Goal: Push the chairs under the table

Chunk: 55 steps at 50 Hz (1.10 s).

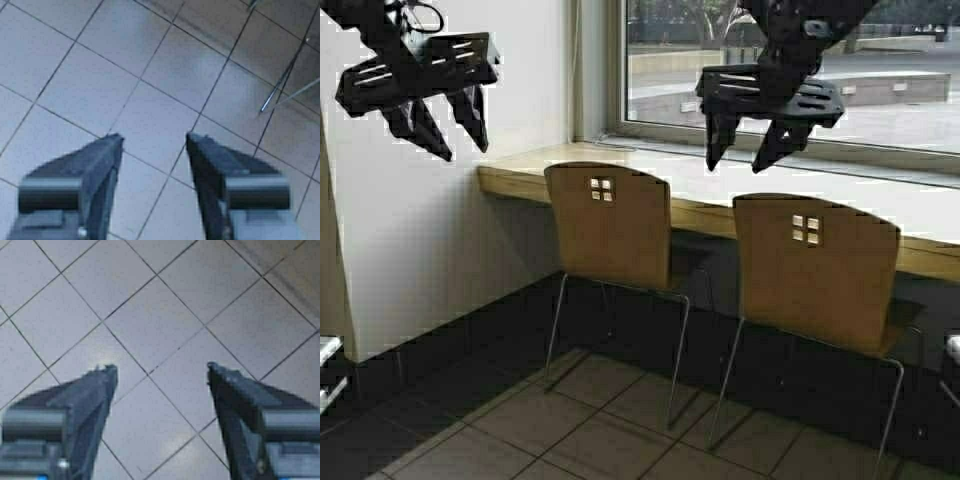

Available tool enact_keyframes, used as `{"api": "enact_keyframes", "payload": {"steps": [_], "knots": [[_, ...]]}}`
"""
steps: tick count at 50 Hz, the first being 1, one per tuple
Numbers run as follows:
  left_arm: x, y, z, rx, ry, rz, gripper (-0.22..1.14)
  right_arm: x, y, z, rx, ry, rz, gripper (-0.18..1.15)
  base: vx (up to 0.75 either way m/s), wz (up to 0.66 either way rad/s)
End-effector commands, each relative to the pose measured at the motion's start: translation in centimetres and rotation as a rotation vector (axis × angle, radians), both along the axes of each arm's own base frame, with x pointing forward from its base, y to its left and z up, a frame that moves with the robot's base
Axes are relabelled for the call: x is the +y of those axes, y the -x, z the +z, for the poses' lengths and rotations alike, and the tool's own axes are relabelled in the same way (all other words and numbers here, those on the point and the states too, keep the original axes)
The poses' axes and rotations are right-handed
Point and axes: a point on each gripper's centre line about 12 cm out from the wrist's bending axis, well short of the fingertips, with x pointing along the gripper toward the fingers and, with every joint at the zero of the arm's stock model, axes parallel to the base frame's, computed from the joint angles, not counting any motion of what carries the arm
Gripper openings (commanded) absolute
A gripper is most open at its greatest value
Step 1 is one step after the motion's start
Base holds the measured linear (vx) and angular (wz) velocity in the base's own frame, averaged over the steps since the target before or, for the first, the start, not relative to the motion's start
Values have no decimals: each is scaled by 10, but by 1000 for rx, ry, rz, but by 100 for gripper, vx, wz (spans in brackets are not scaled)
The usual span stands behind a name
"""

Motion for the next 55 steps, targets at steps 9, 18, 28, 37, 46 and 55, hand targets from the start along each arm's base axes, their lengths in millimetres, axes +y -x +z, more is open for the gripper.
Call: {"api": "enact_keyframes", "payload": {"steps": [9,18,28,37,46,55], "knots": [[4,-8,-6,29,-4,18,79,-3,-1,-11,28,19,-3,90,-30,-17],[10,-11,-6,28,-6,35,79,-3,0,-10,43,24,-3,90,-32,-17],[10,-11,-9,41,-8,33,79,-2,-2,-5,43,20,-4,90,-27,-26],[10,-10,-10,47,-8,33,79,-2,0,-8,60,17,-11,90,-19,-31],[10,-9,-11,55,-6,37,79,-2,1,-11,75,17,-15,90,-14,-36],[11,-8,-14,69,6,52,79,-3,4,-20,103,27,-18,90,-11,-44]]}}
